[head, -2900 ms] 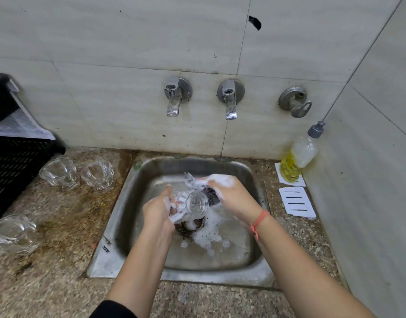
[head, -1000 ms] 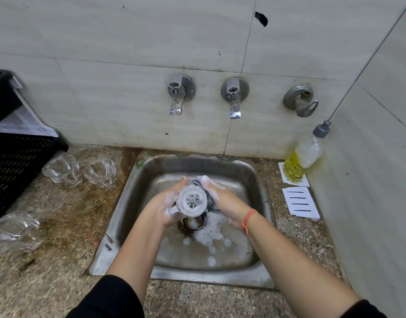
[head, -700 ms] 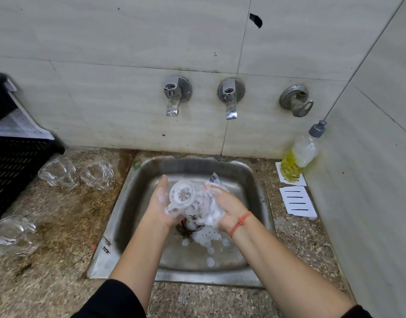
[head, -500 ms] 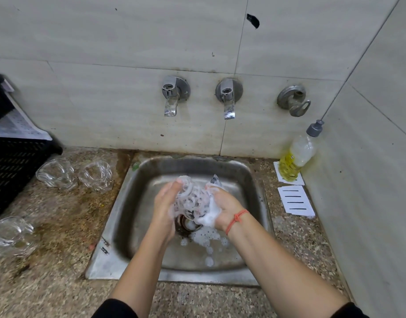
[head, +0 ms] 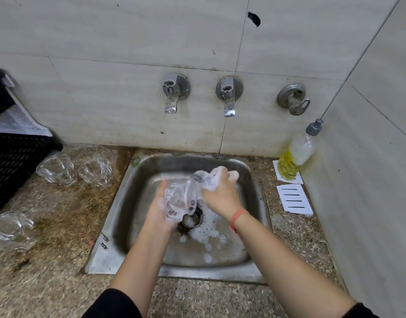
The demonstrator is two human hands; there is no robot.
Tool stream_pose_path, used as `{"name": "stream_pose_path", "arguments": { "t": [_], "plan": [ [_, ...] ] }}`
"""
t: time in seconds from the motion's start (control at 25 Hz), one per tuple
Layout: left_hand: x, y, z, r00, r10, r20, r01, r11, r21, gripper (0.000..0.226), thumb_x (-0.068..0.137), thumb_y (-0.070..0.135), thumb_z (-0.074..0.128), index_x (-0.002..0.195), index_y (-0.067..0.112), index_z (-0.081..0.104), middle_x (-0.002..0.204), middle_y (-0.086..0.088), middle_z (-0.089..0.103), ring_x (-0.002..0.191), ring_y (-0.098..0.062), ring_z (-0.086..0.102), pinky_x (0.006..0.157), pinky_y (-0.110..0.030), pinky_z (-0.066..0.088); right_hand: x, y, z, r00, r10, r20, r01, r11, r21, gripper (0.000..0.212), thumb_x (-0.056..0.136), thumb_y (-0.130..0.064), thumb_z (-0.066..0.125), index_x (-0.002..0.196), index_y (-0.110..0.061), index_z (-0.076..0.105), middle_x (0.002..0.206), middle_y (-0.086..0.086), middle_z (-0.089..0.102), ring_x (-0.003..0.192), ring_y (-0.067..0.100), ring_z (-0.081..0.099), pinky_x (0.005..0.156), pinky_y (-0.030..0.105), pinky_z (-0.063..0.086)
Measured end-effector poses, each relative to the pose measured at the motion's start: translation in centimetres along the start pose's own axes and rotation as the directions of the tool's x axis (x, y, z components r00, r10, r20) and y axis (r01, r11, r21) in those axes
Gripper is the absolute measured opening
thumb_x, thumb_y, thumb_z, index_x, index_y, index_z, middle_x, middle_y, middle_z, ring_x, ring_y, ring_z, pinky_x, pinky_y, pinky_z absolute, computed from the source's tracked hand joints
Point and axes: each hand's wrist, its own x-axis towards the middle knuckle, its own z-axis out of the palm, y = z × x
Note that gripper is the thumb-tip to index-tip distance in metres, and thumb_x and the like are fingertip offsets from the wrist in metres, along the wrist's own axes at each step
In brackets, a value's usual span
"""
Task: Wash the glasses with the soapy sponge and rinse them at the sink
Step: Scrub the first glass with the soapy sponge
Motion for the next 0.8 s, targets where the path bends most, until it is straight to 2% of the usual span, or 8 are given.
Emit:
{"name": "stream_pose_path", "arguments": {
  "t": [0.08,0.16,0.28,0.44,0.52,0.6,0.68,0.8],
  "plan": [
    [-0.5,0.2,0.4,0.992,-0.085,-0.092,0.078,0.994,-0.072,0.053,0.088,0.052,0.058,0.102,0.002,0.065,0.085,-0.022,0.072,0.09,-0.031,0.068,0.061,-0.038,0.06,-1.0,0.2,0.3,0.958,-0.279,-0.068,0.248,0.924,-0.29,0.014,0.077,-0.009,0.054,0.086,-0.015,0.044,0.107,-0.001,0.029,0.07,0.018,0.049,0.062,0.028,0.042],
    [-0.5,0.2,0.2,0.981,-0.138,-0.137,0.121,0.985,-0.124,0.061,0.082,0.058,0.062,0.107,0.002,0.065,0.098,-0.021,0.07,0.101,-0.029,0.068,0.067,-0.04,0.06,-1.4,0.8,1.0,0.875,-0.472,-0.104,0.399,0.827,-0.397,0.02,0.073,-0.005,0.058,0.076,-0.016,0.042,0.102,-0.002,0.039,0.074,0.019,0.047,0.06,0.029,0.041],
    [-0.3,0.5,0.0,0.969,-0.194,-0.153,0.169,0.972,-0.164,0.064,0.082,0.06,0.061,0.109,0.002,0.067,0.102,-0.019,0.072,0.096,-0.03,0.069,0.081,-0.041,0.058,-1.3,1.8,1.6,0.702,-0.711,-0.046,0.575,0.604,-0.552,0.031,0.065,-0.004,0.069,0.087,-0.017,0.052,0.081,0.002,0.058,0.07,0.023,0.055,0.05,0.029,0.046],
    [0.0,0.8,0.2,0.963,-0.253,-0.092,0.237,0.959,-0.158,0.058,0.085,0.055,0.06,0.105,0.002,0.069,0.087,-0.016,0.074,0.065,-0.031,0.071,0.061,-0.049,0.056,-1.2,1.9,1.3,0.563,-0.827,-0.01,0.643,0.445,-0.623,0.036,0.054,-0.001,0.077,0.079,-0.014,0.055,0.065,0.0,0.055,0.064,0.022,0.05,0.039,0.023,0.029],
    [0.0,1.2,-0.1,0.954,-0.285,-0.094,0.272,0.954,-0.128,0.054,0.087,0.052,0.059,0.107,0.003,0.069,0.086,-0.015,0.073,0.059,-0.033,0.07,0.055,-0.048,0.058,-1.0,1.6,1.5,0.581,-0.809,0.092,0.676,0.417,-0.608,0.025,0.055,0.001,0.072,0.07,-0.014,0.057,0.068,-0.001,0.054,0.072,0.021,0.046,0.042,0.024,0.029],
    [-0.5,1.3,-0.3,0.956,-0.291,-0.042,0.288,0.955,-0.075,0.053,0.087,0.051,0.059,0.1,0.001,0.069,0.082,-0.017,0.073,0.059,-0.033,0.07,0.049,-0.045,0.058,-1.1,0.4,1.4,0.659,-0.663,0.356,0.733,0.461,-0.5,0.015,0.067,-0.001,0.063,0.072,-0.014,0.057,0.076,-0.001,0.058,0.078,0.022,0.048,0.057,0.032,0.045],
    [-0.7,1.2,-0.3,0.963,-0.271,-0.002,0.271,0.961,-0.056,0.051,0.087,0.049,0.06,0.086,-0.001,0.068,0.073,-0.018,0.072,0.055,-0.031,0.069,0.045,-0.041,0.057,-1.3,-1.2,0.8,0.664,-0.427,0.614,0.702,0.637,-0.317,0.01,0.081,-0.004,0.052,0.081,-0.013,0.054,0.082,0.001,0.058,0.075,0.018,0.048,0.068,0.033,0.046],
    [-1.2,0.7,0.4,0.984,-0.167,0.069,0.173,0.979,-0.105,0.048,0.093,0.045,0.053,0.086,-0.001,0.066,0.072,-0.02,0.071,0.055,-0.031,0.069,0.041,-0.036,0.054,-0.5,-2.8,-0.6,0.705,-0.211,0.677,0.275,0.961,0.013,0.019,0.094,-0.013,0.05,0.112,-0.016,0.056,0.077,-0.003,0.058,0.059,0.006,0.047,0.059,0.019,0.039]
  ]
}}
